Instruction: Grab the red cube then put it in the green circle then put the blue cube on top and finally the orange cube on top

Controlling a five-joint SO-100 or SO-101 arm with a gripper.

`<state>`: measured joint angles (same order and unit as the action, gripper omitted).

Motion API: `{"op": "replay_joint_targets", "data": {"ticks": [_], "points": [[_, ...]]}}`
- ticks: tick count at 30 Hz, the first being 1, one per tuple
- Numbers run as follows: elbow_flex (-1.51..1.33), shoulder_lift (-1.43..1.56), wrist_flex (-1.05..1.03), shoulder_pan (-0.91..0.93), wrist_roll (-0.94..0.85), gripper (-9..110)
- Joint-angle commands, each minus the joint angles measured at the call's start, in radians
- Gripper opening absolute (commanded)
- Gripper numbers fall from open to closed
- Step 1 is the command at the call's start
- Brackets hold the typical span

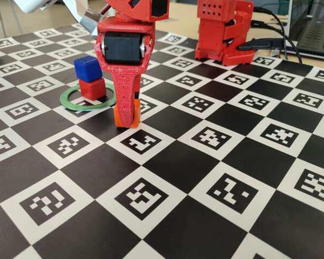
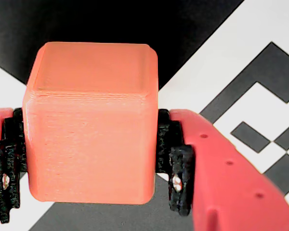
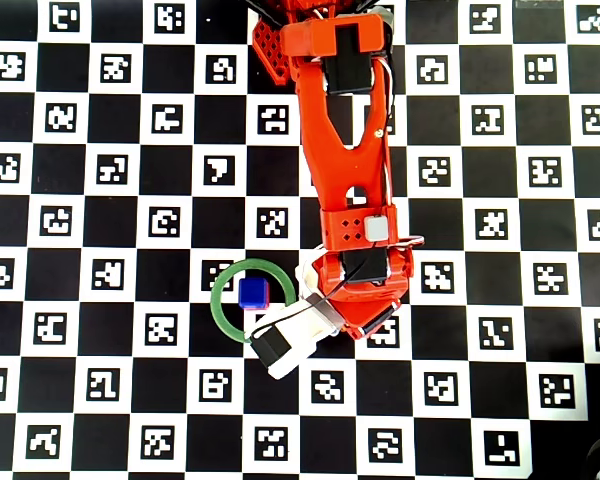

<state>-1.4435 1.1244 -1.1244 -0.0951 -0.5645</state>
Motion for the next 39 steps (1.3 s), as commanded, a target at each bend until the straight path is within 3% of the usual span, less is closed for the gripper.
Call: {"op": "replay_joint_targets", "data": {"ticks": [1, 9, 17, 26, 39], "points": [[0.126, 0.028, -0.060, -0.020, 0.034, 10], [0.446, 0.029, -0.374, 0.011, 0.133, 10], [0.581, 0.087, -0.612, 0.127, 0.241, 9], [0.528, 0.172, -0.629, 0.276, 0.402, 9], [0.434, 0.186, -0.568, 0.288, 0.477, 9]]}}
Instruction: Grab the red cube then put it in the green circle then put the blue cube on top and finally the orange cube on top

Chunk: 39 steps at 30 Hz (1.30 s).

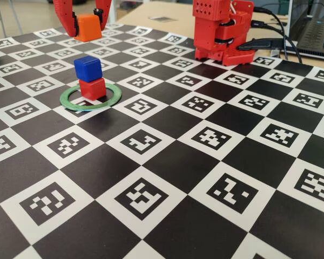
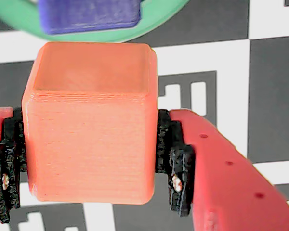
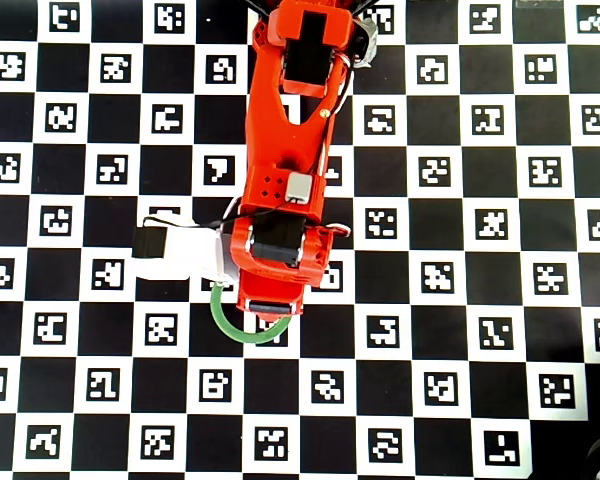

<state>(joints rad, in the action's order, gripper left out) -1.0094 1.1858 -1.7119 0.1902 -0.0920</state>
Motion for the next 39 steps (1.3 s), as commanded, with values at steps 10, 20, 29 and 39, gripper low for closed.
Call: {"op": "replay_joint_targets", "data": {"ticks": [10, 20, 29, 39], "points": [[-0.069, 0.137, 0.121, 0.037, -0.037, 9], [-0.161, 0.230, 0.186, 0.052, -0.118, 9], [-0.195, 0.245, 0.216, 0.040, -0.190, 9], [-0.252, 0.244, 0.259, 0.044, -0.216, 10]]}}
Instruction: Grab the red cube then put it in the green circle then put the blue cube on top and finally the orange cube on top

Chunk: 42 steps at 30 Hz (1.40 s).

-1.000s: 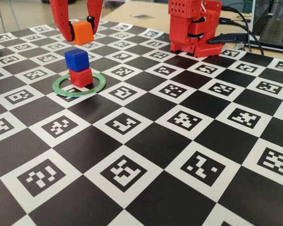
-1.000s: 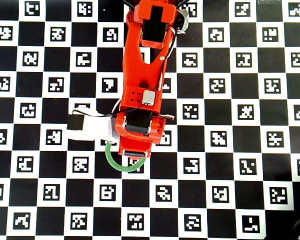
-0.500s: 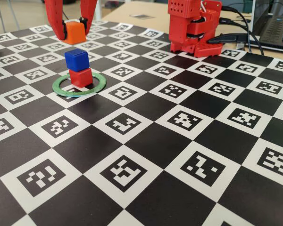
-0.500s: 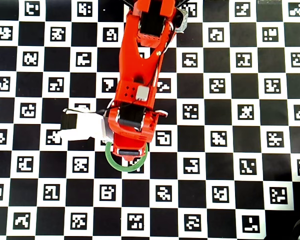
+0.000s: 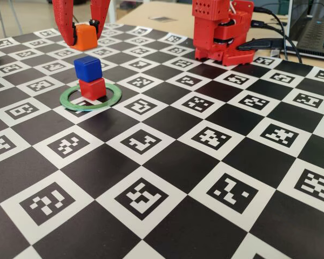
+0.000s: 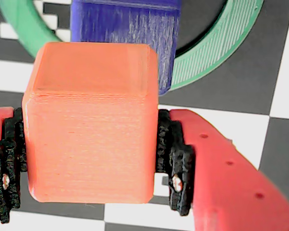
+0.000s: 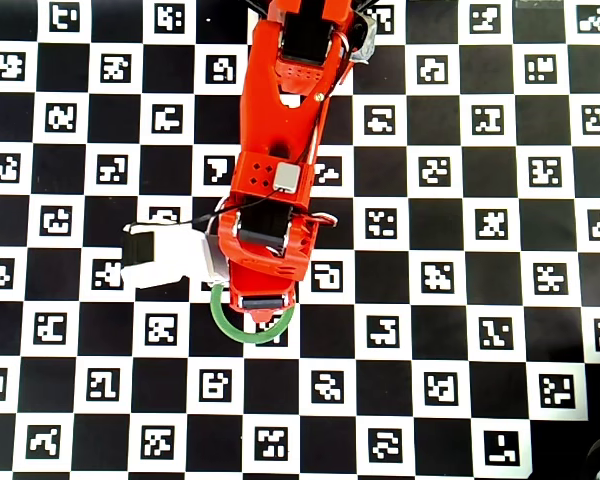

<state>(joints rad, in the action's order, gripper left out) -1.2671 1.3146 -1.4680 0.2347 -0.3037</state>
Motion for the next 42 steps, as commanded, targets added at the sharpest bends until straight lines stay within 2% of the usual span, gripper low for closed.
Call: {"op": "replay_joint_targets", "data": {"ticks": [1, 42], "points": [[-0.003, 0.117, 0.018, 0.000, -0.005, 10], [-0.069, 0.087, 0.072, 0.029, -0.008, 9]]}}
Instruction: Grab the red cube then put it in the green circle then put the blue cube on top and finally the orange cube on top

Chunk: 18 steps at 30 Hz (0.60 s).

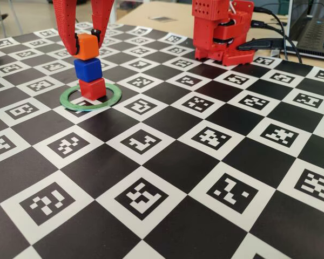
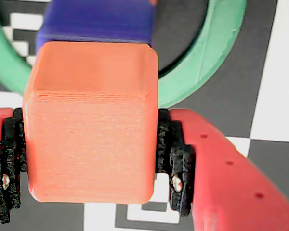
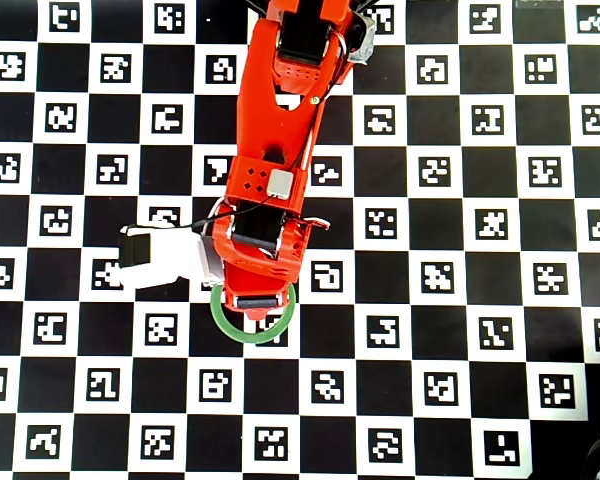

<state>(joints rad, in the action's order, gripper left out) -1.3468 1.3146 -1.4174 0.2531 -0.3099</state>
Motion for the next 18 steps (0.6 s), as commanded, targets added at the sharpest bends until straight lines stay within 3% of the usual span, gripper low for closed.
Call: {"op": "replay_joint_targets", "data": {"ticks": [1, 11, 15, 18], "points": [[0.009, 0.086, 0.025, 0.011, -0.002, 9], [0.003, 0.086, 0.031, 0.011, 0.003, 10], [0.000, 0.087, 0.031, 0.011, 0.003, 17], [-0.002, 0.087, 0.029, 0.011, 0.005, 30]]}}
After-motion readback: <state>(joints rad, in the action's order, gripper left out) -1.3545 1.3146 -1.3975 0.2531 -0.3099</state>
